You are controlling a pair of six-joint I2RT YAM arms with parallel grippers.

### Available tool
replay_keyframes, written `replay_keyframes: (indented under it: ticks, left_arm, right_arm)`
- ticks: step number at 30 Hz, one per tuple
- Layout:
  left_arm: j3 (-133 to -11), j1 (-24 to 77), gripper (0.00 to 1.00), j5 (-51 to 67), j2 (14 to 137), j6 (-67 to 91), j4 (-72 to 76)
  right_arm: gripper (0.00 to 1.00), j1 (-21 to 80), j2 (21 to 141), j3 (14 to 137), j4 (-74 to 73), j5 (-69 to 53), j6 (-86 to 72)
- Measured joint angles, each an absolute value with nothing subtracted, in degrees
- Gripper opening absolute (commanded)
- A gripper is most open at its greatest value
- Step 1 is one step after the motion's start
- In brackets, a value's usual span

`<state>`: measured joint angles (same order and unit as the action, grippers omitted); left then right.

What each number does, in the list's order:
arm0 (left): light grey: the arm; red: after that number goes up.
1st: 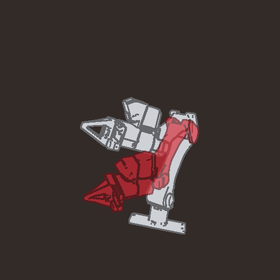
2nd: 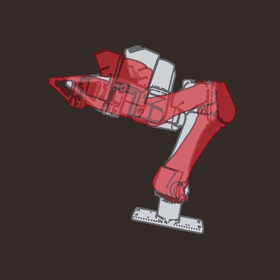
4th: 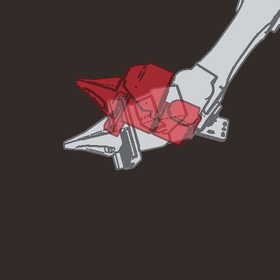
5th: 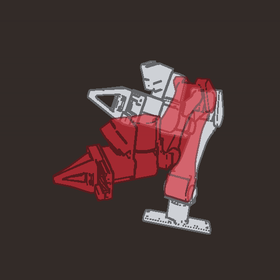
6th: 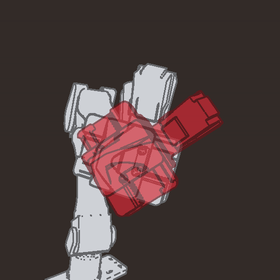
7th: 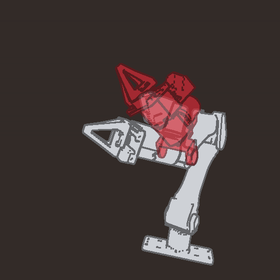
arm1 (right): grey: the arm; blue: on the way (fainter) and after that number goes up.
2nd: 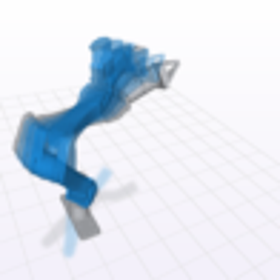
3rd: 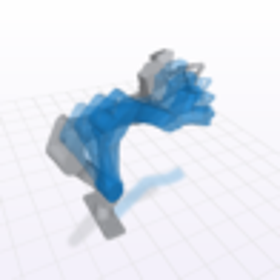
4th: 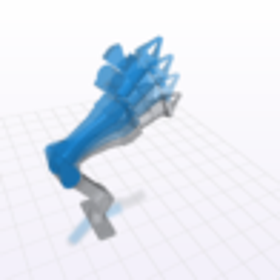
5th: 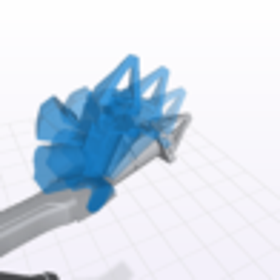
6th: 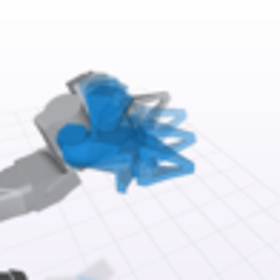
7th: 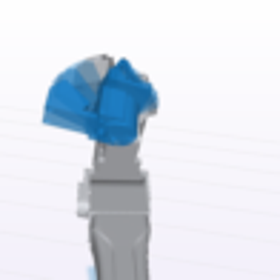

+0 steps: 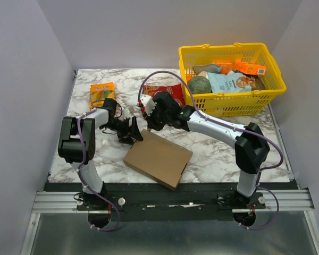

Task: Unpack the express box

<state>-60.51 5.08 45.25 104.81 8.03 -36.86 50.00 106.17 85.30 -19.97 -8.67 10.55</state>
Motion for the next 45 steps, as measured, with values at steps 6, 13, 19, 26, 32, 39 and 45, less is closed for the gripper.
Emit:
replay_keyframes:
  ticks: [6, 13, 19, 26, 32, 39, 45]
  left_arm:
    - [-60.62, 5.10, 0.75, 45.28, 104.97, 8.51, -37.17]
    - [-60.62, 5.10, 0.75, 45.30, 104.97, 8.64, -37.17]
    - [-60.62, 5.10, 0.75, 45.30, 104.97, 8.64, -37.15]
    - [-60.62, 5.10, 0.75, 45.30, 104.97, 8.64, -37.17]
    - [-60.62, 5.08, 0.74, 45.32, 104.97, 8.71, -37.17]
    - [-60.53, 5.13, 0.72, 45.50, 104.99, 9.72, -37.10]
    - [-60.25, 5.39, 0.67, 46.02, 104.97, 10.52, -37.04]
  right_arm:
    - [0.00, 50.19, 105.30, 83.81, -19.40, -8.08, 10.28]
    - [0.00, 50.22, 105.01, 83.50, -19.40, -7.11, 10.46]
    - [0.00, 50.22, 105.06, 83.53, -19.35, -6.74, 10.46]
    - [0.00, 50.28, 107.53, 87.29, -21.30, -6.74, 9.91]
    - [0.00, 50.30, 107.79, 88.01, -22.48, -6.87, 10.33]
    - [0.00, 50.33, 105.60, 85.17, -22.33, -7.20, 11.73]
    - [0.00, 50.57, 104.66, 84.25, -22.90, -7.20, 12.16]
